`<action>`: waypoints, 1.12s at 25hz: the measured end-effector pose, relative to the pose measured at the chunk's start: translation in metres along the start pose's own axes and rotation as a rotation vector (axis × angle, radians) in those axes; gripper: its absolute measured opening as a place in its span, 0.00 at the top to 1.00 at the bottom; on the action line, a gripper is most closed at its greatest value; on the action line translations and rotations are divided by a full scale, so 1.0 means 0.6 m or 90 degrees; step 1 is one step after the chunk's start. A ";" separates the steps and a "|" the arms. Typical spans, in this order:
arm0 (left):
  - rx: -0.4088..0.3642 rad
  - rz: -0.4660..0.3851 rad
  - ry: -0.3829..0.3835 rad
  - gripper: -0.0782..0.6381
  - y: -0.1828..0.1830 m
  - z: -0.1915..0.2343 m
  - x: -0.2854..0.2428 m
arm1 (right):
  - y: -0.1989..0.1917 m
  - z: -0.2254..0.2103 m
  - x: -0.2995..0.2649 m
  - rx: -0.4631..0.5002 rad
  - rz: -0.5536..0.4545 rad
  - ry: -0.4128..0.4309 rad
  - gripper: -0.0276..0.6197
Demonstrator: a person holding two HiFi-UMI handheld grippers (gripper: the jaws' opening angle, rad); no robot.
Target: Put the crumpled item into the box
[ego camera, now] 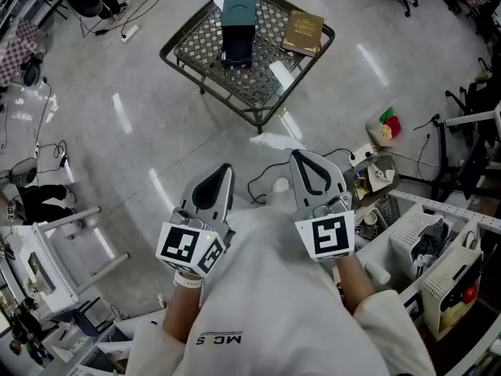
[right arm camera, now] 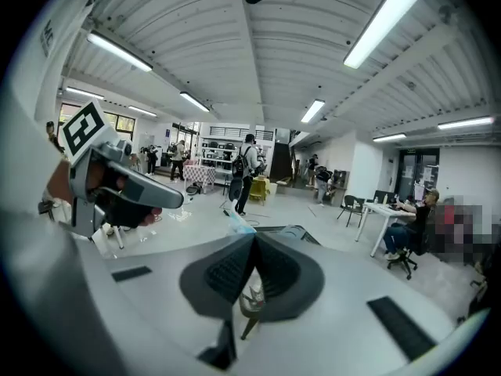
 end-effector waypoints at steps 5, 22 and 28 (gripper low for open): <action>0.004 0.020 0.025 0.87 -0.019 -0.039 -0.035 | -0.017 -0.047 -0.010 -0.002 -0.024 0.013 0.94; 0.068 0.058 -0.014 0.87 0.069 0.187 -0.234 | 0.038 -0.148 -0.289 -0.009 0.024 0.027 0.94; 0.057 0.066 -0.041 0.87 0.125 0.298 -0.302 | 0.091 -0.177 -0.395 0.006 0.055 0.006 0.94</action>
Point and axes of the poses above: the fingertips, and each gripper's own axes: x backward along the fingers, z to its left, y out of its top, the point moved 9 cm from there along x, backward along the fingers, and after that the axes turned 4 degrees about y, right-handed, at the moved point
